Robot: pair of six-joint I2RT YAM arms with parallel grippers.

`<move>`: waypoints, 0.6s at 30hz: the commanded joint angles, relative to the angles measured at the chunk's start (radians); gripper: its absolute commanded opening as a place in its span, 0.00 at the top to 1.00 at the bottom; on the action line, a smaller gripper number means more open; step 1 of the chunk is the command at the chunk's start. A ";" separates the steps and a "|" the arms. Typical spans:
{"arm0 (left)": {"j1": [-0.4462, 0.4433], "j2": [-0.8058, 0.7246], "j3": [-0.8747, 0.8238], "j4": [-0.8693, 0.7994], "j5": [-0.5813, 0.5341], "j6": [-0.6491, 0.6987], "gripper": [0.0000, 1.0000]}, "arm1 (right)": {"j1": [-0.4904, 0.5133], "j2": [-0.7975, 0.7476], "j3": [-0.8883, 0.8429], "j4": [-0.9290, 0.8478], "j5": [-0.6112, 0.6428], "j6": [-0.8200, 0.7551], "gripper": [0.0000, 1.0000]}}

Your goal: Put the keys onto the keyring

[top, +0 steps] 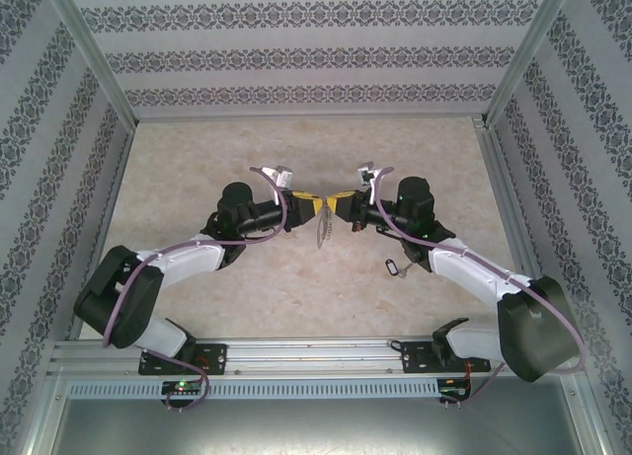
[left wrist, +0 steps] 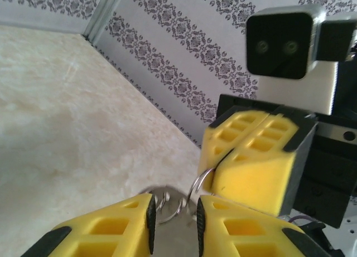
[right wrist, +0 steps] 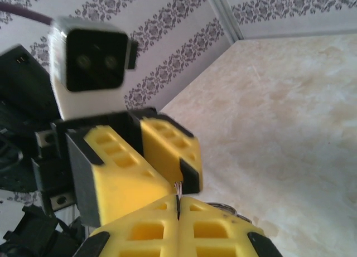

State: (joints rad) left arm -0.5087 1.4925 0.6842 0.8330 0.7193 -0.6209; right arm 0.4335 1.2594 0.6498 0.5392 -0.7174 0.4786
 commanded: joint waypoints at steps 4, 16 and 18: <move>0.009 0.041 -0.005 0.212 0.066 -0.143 0.73 | -0.012 -0.036 0.008 0.104 0.044 0.034 1.00; 0.013 0.059 -0.020 0.355 0.041 -0.231 0.69 | -0.011 -0.020 -0.004 0.139 0.037 0.057 1.00; 0.015 0.074 -0.020 0.400 0.042 -0.262 0.69 | -0.011 -0.018 -0.003 0.142 0.031 0.058 1.00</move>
State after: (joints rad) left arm -0.5041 1.5448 0.6735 1.1038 0.7555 -0.8207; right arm 0.4335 1.2461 0.6495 0.6094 -0.6735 0.5251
